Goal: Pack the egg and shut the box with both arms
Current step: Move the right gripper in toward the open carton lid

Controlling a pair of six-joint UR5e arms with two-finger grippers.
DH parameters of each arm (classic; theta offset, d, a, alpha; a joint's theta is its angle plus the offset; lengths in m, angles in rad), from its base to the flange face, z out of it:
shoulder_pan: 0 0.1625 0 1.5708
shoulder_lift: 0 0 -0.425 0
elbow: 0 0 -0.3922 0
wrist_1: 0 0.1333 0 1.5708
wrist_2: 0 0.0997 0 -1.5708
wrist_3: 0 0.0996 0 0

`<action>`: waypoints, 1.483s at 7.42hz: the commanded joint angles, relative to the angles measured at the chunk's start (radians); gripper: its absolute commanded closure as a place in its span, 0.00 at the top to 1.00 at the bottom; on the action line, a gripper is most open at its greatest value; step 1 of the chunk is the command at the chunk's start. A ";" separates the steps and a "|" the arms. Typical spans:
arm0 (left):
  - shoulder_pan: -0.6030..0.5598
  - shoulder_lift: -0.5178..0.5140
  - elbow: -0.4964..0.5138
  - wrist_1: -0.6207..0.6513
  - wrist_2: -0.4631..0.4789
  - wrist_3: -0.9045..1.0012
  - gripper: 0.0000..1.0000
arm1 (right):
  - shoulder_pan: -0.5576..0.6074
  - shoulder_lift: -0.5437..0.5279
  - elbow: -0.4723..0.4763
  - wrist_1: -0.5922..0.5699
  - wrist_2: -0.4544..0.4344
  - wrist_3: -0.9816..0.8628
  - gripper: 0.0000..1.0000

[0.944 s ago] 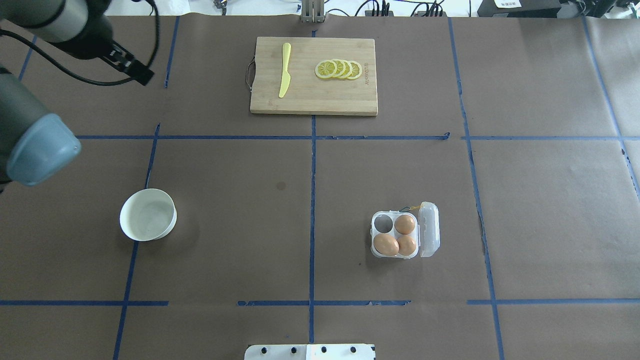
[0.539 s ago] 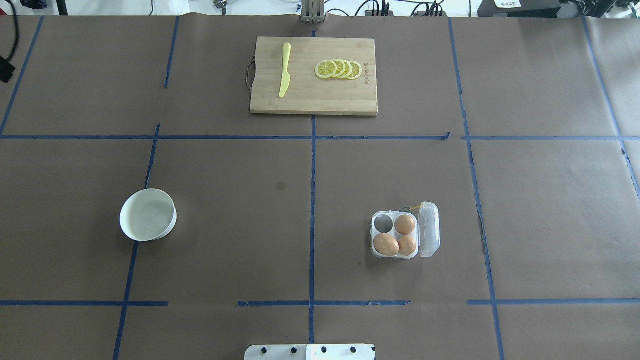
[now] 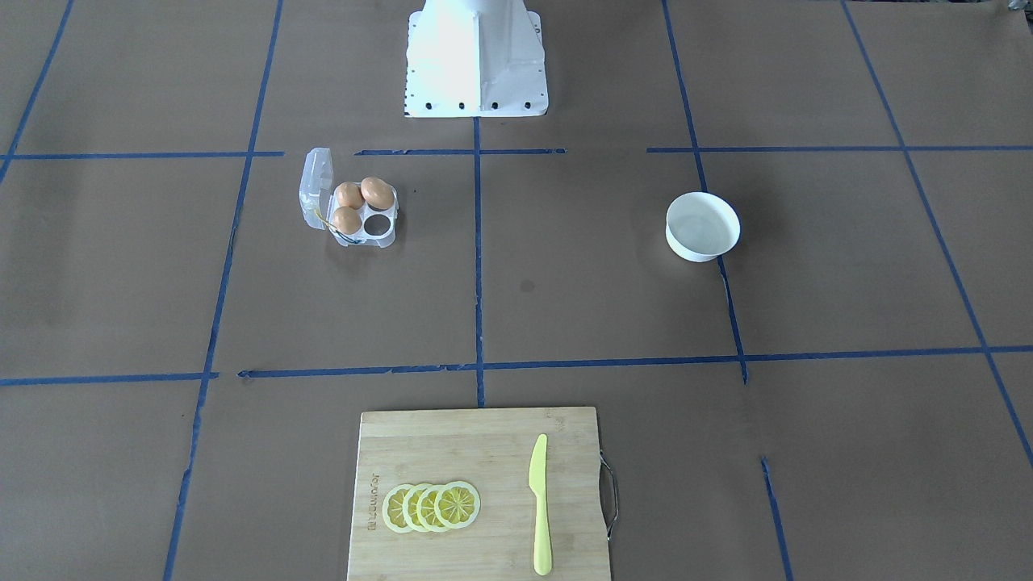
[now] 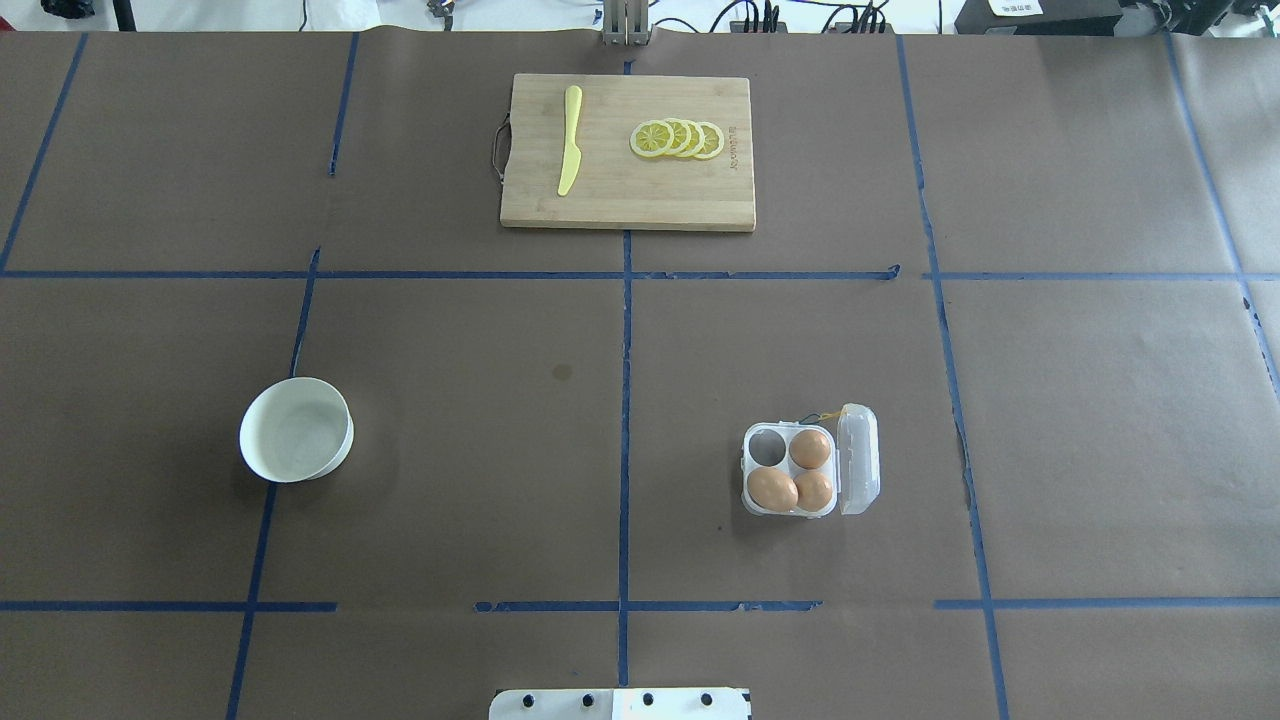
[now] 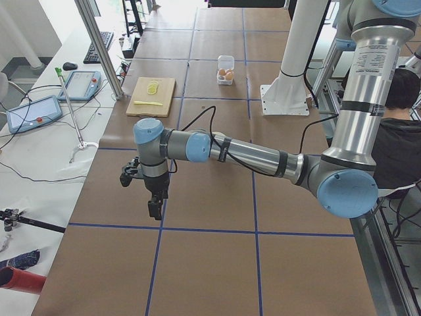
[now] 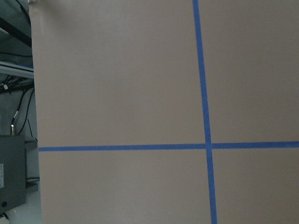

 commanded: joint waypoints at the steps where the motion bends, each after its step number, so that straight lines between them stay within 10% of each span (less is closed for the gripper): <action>1: -0.021 0.038 -0.016 -0.001 -0.158 0.027 1.00 | 0.000 0.003 0.012 0.000 0.013 0.002 1.00; 3: -0.042 0.039 -0.018 0.004 -0.163 0.237 1.00 | -0.018 0.012 0.092 0.005 0.055 0.171 0.95; 4: -0.047 0.061 -0.019 0.001 -0.166 0.242 1.00 | -0.062 0.012 0.141 0.003 0.056 0.269 0.56; 5: -0.070 0.065 -0.016 -0.001 -0.163 0.270 1.00 | -0.125 0.014 0.163 0.005 0.052 0.300 0.46; 7: -0.132 0.104 -0.022 -0.002 -0.163 0.318 1.00 | -0.243 0.020 0.212 0.006 0.044 0.497 0.43; 8: -0.134 0.099 -0.021 -0.001 -0.164 0.316 1.00 | -0.332 0.020 0.245 0.032 0.024 0.710 0.08; 11: -0.134 0.090 -0.021 0.001 -0.166 0.316 1.00 | -0.654 0.052 0.243 0.313 -0.196 1.217 0.00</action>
